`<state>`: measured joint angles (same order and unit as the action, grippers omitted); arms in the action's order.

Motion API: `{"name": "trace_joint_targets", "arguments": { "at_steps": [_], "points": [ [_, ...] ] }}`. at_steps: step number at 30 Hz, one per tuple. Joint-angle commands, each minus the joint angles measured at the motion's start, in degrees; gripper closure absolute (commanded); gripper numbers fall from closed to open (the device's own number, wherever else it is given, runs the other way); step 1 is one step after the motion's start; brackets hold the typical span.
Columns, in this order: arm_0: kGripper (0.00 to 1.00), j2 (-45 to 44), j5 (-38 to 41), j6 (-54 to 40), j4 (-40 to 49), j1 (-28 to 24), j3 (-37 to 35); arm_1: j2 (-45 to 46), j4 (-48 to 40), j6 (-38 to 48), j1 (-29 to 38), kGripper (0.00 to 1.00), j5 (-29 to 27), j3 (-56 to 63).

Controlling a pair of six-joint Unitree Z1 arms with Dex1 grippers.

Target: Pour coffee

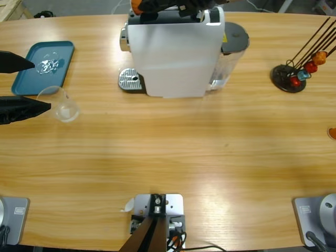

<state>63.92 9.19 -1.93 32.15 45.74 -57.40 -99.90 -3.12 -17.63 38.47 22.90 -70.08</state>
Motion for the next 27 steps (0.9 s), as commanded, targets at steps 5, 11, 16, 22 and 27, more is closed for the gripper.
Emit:
{"name": "trace_joint_targets", "arguments": {
  "at_steps": [5,11,16,22,27],
  "points": [
    [0.0,0.3,-0.7,-0.6,-0.6,0.1,2.3,-3.1,-0.7,-0.5,-1.7,0.892,-0.7,2.0],
    [0.0,0.4,-0.7,-0.6,-0.7,0.2,2.2,-3.6,-0.8,-0.5,-1.7,0.888,-1.2,2.9],
    [0.0,0.4,-0.7,-0.5,-0.8,0.1,2.3,-4.1,-0.8,-0.5,-1.7,0.888,-0.9,2.9],
    [0.0,0.4,-0.8,-0.5,-0.8,0.1,2.4,-5.1,-0.8,0.6,-1.7,0.358,-0.6,2.0],
    [0.0,0.5,-0.8,-0.5,-0.8,0.2,2.5,-4.1,-1.0,0.6,-1.7,0.0,-1.9,2.0]
  ]
}}
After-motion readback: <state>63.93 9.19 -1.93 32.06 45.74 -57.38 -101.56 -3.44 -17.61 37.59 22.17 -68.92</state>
